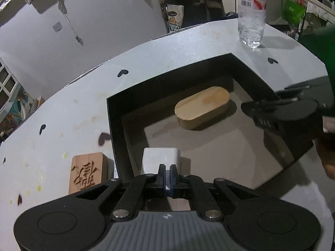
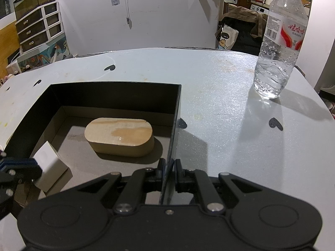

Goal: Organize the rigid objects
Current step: 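Carry the white charger plug into the black box and release it, then move the left tool back and grasp the pink eyelash curler, then carry the pink eyelash curler into the black box and release it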

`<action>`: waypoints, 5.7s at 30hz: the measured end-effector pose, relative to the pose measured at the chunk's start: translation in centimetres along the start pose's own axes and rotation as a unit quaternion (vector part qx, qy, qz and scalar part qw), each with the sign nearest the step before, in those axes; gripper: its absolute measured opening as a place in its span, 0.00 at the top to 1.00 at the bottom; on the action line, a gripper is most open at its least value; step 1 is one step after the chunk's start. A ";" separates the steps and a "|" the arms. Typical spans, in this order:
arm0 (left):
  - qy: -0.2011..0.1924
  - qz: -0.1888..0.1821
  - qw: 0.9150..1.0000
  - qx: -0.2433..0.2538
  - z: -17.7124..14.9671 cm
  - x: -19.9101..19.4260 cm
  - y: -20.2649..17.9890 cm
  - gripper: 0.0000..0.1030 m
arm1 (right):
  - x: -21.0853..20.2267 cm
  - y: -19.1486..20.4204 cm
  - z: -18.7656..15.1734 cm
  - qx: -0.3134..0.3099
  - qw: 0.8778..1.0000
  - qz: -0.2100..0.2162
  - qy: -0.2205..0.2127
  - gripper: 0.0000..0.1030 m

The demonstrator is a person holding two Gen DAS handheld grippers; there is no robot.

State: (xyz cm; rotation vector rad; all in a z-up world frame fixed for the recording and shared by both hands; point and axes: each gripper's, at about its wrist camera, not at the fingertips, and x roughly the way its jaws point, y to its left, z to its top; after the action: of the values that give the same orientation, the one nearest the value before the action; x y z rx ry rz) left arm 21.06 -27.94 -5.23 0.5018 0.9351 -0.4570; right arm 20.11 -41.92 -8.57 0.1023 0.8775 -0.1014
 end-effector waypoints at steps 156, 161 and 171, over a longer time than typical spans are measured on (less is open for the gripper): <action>-0.208 -0.156 0.927 -0.272 -11.1 -9.5 7.3 0.79 | 0.0 -0.4 -0.1 0.000 1.000 0.006 -0.006 0.91; -0.187 -0.158 0.938 -0.246 -7.5 -7.5 5.2 0.79 | 0.0 -0.5 -0.1 -0.001 1.000 0.006 -0.006 0.91; -0.111 -0.142 0.969 -0.169 -3.4 -2.3 2.1 0.81 | 0.1 -0.5 -0.1 -0.002 1.000 0.006 -0.006 0.91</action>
State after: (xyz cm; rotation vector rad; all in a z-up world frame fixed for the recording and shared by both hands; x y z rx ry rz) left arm 18.90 -23.95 -4.59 0.0034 0.8479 -0.5862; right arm 19.99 -42.37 -8.72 0.1040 0.8651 -0.0891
